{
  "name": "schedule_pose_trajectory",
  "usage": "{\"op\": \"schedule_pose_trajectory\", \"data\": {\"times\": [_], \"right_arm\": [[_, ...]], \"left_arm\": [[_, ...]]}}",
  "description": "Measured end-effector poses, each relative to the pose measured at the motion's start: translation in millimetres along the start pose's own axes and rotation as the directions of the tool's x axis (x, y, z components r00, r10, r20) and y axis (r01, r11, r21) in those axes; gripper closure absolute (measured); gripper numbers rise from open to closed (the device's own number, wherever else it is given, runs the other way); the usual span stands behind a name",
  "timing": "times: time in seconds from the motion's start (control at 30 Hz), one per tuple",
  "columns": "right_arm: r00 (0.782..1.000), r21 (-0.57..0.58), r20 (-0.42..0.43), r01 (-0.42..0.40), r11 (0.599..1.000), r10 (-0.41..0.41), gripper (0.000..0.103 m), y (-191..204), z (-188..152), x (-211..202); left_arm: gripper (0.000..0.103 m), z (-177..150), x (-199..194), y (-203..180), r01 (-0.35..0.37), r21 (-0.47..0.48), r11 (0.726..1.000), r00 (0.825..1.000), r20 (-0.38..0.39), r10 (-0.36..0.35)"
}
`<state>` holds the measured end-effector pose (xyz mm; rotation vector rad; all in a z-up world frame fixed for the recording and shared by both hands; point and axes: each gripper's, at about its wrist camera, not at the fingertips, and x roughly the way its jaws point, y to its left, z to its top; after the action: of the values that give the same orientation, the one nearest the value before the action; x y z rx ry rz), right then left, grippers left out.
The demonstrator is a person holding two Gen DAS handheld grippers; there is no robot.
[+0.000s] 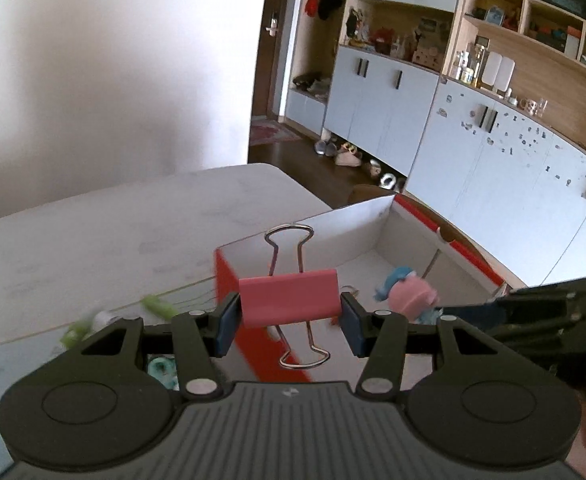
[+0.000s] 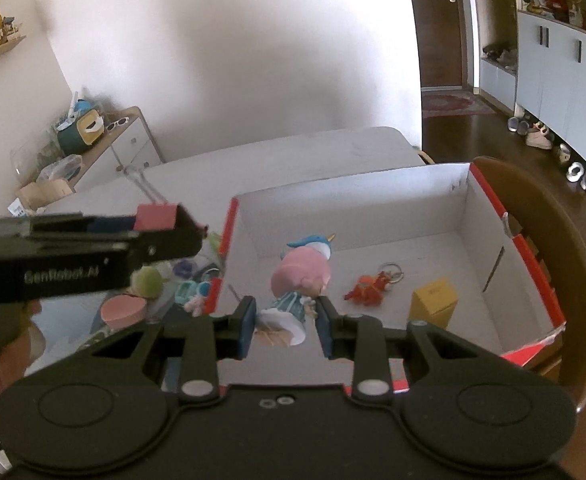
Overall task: Organize rigid objects
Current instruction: 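Carry the clip and figurine into the red box and release them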
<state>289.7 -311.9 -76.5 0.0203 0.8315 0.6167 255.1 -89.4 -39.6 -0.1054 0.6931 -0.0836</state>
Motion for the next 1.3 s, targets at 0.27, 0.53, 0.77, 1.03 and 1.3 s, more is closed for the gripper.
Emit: {"op": "schedule_pose_trajectory", "data": {"times": [0.27, 0.53, 0.77, 1.03, 1.3], "right_arm": [[0.999, -0.03, -0.045, -0.01, 0.999, 0.009, 0.072, -21, 4, 19], [0.995, -0.055, -0.104, -0.007, 0.998, 0.001, 0.072, -35, 6, 44], [0.983, -0.028, -0.182, -0.003, 1.0, -0.002, 0.072, -49, 10, 68], [0.97, -0.064, -0.244, -0.003, 0.998, -0.013, 0.072, -53, 12, 91], [0.96, -0.099, -0.277, 0.007, 0.995, -0.034, 0.072, -52, 9, 102]], "left_arm": [[0.051, 22, 47, -19, -0.001, 0.013, 1.0, 0.998, -0.057, 0.002], [0.051, 34, 107, -42, -0.002, 0.027, 1.0, 0.987, -0.158, 0.006], [0.051, 33, 156, -45, -0.036, 0.008, 0.999, 0.965, -0.258, 0.036], [0.051, 32, 197, -52, -0.059, 0.015, 0.998, 0.941, -0.334, 0.06], [0.051, 32, 218, -56, -0.073, 0.027, 0.997, 0.922, -0.378, 0.078]]}}
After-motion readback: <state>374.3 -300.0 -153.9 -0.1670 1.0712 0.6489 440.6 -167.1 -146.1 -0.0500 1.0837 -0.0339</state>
